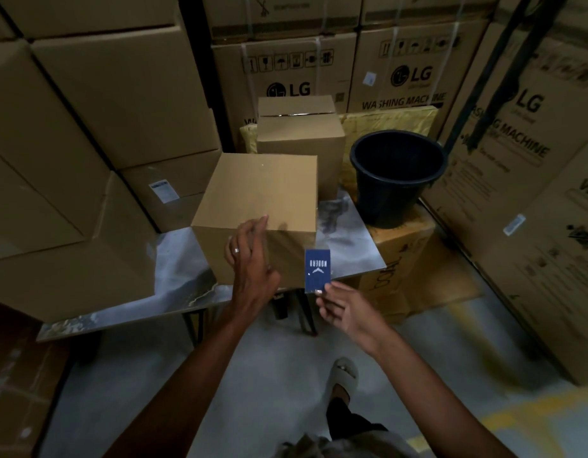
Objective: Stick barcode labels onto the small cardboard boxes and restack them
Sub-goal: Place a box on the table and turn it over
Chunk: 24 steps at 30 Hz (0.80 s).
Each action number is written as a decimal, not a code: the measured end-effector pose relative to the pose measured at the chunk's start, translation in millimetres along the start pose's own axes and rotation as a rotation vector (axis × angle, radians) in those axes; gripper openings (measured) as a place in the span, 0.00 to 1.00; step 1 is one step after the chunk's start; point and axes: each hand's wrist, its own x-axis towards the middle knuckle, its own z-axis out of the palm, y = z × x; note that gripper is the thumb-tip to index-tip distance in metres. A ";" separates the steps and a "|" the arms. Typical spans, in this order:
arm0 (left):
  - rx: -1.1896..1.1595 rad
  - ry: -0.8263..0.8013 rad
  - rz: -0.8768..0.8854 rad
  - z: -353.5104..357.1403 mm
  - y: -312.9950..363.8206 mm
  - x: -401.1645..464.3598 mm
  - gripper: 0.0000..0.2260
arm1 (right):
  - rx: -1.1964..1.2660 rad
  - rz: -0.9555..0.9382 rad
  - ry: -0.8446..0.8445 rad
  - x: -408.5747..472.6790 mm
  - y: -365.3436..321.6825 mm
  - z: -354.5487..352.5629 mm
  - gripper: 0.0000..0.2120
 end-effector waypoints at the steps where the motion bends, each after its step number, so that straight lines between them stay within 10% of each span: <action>1: -0.004 0.015 0.013 -1.3 5.7 4.5 0.50 | 0.025 -0.013 -0.010 -3.5 -9.3 3.8 0.12; 13: 0.011 -0.077 0.163 12.7 26.5 67.2 0.29 | 0.115 -0.093 -0.080 8.1 -91.5 18.9 0.10; 24: 0.222 -0.231 0.100 30.7 22.8 129.9 0.30 | 0.069 -0.221 0.085 74.2 -186.9 -13.8 0.12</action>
